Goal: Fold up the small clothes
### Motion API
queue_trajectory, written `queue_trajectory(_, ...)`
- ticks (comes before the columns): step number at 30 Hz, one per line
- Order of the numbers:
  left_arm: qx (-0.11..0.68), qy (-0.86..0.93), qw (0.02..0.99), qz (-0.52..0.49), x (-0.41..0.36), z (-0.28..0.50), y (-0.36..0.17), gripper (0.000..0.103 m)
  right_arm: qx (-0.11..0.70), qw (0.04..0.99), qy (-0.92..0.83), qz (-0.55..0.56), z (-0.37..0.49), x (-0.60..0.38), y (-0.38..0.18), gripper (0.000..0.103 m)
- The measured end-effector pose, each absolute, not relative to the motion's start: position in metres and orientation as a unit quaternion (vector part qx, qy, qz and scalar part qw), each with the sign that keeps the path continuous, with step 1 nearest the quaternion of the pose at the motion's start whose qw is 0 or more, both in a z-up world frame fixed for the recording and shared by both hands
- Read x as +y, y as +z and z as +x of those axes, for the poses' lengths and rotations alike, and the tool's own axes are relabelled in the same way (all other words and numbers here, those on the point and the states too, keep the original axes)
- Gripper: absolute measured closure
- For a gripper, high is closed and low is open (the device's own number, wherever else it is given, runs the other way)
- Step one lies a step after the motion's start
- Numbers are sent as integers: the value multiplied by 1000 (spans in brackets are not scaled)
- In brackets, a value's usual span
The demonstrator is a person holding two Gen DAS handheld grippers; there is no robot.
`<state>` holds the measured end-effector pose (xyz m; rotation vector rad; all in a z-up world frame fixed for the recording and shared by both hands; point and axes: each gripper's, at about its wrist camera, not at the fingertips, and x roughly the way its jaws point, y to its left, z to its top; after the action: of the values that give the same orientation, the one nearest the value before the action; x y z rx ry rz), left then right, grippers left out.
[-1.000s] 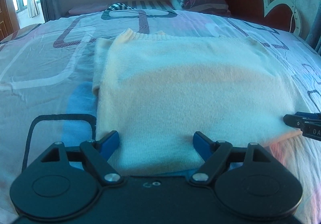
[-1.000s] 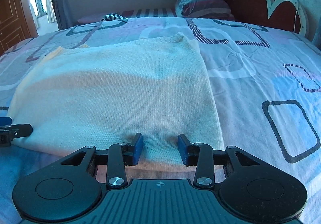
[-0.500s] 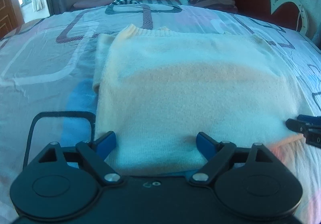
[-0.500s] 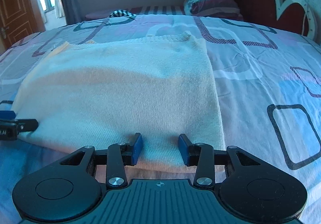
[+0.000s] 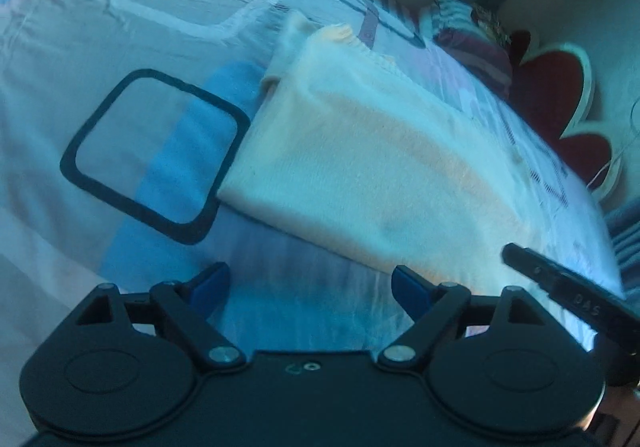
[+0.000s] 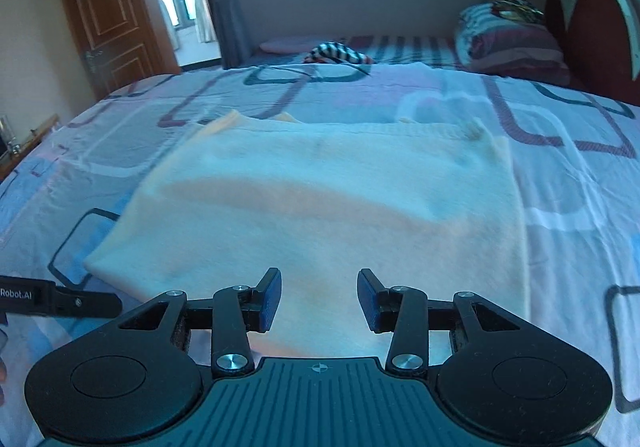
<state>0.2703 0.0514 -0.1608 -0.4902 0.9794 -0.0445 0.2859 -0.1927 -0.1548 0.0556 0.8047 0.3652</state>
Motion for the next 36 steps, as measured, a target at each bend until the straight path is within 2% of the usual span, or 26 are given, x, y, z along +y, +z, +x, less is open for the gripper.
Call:
queue_trajectory(7,412,-42,842,-345,65,297,-177,12,392,902,177,36,301,-169,-160,61)
queue_trajectory(11,381,-55,846,-370,69,321,-185,13,393,906,151,34,315,-159,-163,61)
queue_trajectory(13,367,-60,844,-386,72,331,-189,21,390,910,138,31,325,-155,-163,61)
queue_trajectory(15,356,-63,840,-404,76,339,-195,41,388,913,122,24,336,-149,-164,61)
queue_trajectory(16,354,-64,839,-408,78,342,-198,45,386,915,116,21,341,-147,-165,61)
queue_trajectory(18,348,-65,843,-406,80,344,-203,63,384,917,102,15,351,-142,-168,61)
queue_trajectory(19,348,-65,844,-402,81,345,-204,67,382,919,96,12,354,-141,-169,61)
queue_trajectory(21,350,-64,846,-396,83,345,-207,83,381,921,83,7,360,-139,-171,61)
queue_trajectory(23,353,-62,846,-396,87,346,-208,88,394,916,71,-14,366,-133,-181,61)
queue_trajectory(25,354,-63,846,-394,89,345,-205,89,395,916,68,-30,366,-129,-193,61)
queue_trajectory(26,352,-61,852,-383,87,344,-201,94,389,918,68,-42,364,-126,-196,60)
queue_trajectory(32,326,-66,899,-285,53,344,-157,96,375,921,86,-63,361,-125,-204,58)
queue_trajectory(36,306,-100,927,-191,6,351,-123,96,379,919,112,-14,363,-142,-196,56)
